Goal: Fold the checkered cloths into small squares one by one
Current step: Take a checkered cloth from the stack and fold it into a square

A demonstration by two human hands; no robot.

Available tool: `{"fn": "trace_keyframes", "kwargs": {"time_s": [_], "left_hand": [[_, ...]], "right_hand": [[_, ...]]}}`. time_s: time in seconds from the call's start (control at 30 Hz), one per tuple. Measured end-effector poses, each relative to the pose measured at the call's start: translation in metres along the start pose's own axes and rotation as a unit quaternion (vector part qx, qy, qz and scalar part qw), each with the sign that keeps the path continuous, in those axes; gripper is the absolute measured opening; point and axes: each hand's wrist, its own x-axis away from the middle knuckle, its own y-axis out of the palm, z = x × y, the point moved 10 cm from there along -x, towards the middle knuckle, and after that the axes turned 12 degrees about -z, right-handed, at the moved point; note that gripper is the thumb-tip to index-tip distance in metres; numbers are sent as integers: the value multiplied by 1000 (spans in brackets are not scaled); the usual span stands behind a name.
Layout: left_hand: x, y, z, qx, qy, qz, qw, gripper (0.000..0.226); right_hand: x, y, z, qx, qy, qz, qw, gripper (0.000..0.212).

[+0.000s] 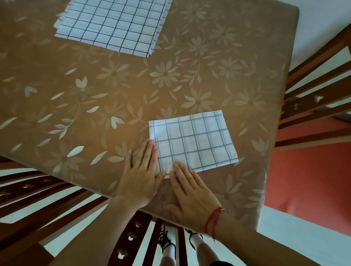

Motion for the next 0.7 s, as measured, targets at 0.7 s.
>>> {"fn": "trace_keyframes", "kwargs": {"time_s": [0.7], "left_hand": [[0, -5, 2, 11, -10, -10, 1000, 72]], "right_hand": [[2, -39, 35, -69, 76, 89, 991, 67]]}}
